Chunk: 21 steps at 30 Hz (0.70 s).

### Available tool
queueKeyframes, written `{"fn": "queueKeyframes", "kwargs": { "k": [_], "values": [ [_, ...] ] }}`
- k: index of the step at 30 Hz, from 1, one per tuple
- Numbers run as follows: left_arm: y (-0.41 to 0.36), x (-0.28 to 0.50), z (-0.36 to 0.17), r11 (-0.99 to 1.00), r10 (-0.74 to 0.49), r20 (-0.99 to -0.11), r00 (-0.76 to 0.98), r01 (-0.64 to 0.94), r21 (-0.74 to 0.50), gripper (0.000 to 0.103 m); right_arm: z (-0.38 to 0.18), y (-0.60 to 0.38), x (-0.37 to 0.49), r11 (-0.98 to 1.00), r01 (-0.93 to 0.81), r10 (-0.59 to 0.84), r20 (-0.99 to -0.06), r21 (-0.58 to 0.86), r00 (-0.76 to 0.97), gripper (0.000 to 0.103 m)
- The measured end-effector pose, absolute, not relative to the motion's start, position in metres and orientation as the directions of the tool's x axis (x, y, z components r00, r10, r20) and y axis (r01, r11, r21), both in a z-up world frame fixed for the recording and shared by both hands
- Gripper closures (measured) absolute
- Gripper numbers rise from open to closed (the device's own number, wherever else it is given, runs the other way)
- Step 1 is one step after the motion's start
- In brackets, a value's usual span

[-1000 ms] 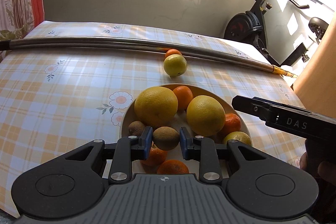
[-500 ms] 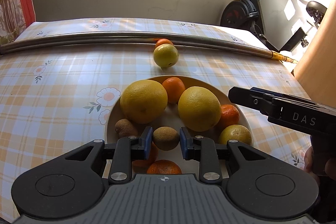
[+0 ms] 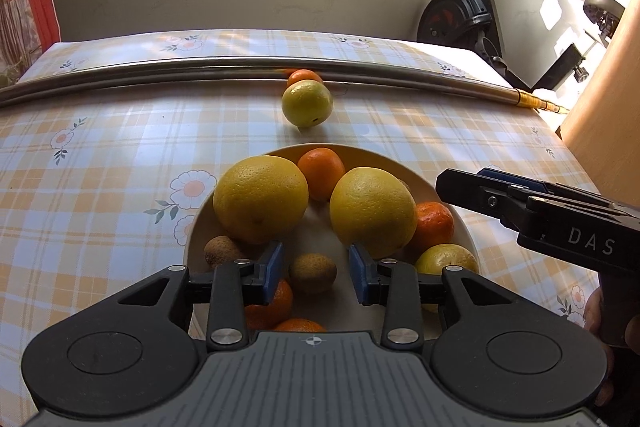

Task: Organize fruits
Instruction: 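Lower the grapefruit and kiwi onto the plate and open both tools, then grasp a greenish grapefruit with the right tool while the left tool moves to an orange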

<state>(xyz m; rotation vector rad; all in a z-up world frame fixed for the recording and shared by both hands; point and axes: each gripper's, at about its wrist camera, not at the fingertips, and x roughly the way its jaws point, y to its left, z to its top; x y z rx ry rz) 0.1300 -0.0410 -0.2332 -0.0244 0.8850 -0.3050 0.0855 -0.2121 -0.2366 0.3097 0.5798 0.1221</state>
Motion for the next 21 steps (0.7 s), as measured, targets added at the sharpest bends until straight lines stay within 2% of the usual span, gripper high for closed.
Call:
{"fn": "queueKeyframes", "kwargs": {
  "k": [5,17,21],
  "values": [
    [-0.014,0.122,-0.219,0.955,-0.296,-0.718,0.630,0.182,-0.234,0.064,-0.238,-0.212,0.085,0.944,-0.026,0.205,-0.521,0.329,0.829,0.051],
    [0.032,0.136,-0.201,0.962,-0.232,-0.701,0.674,0.054,-0.267,0.064,-0.239,-0.212,0.087,0.944,-0.019,0.204,-0.536,0.330,0.819,0.051],
    [0.052,0.146,-0.180,0.966,-0.202,-0.668,0.716,0.034,-0.256,0.064,-0.239,-0.214,0.089,0.944,-0.014,0.200,-0.538,0.329,0.819,0.051]
  ]
}}
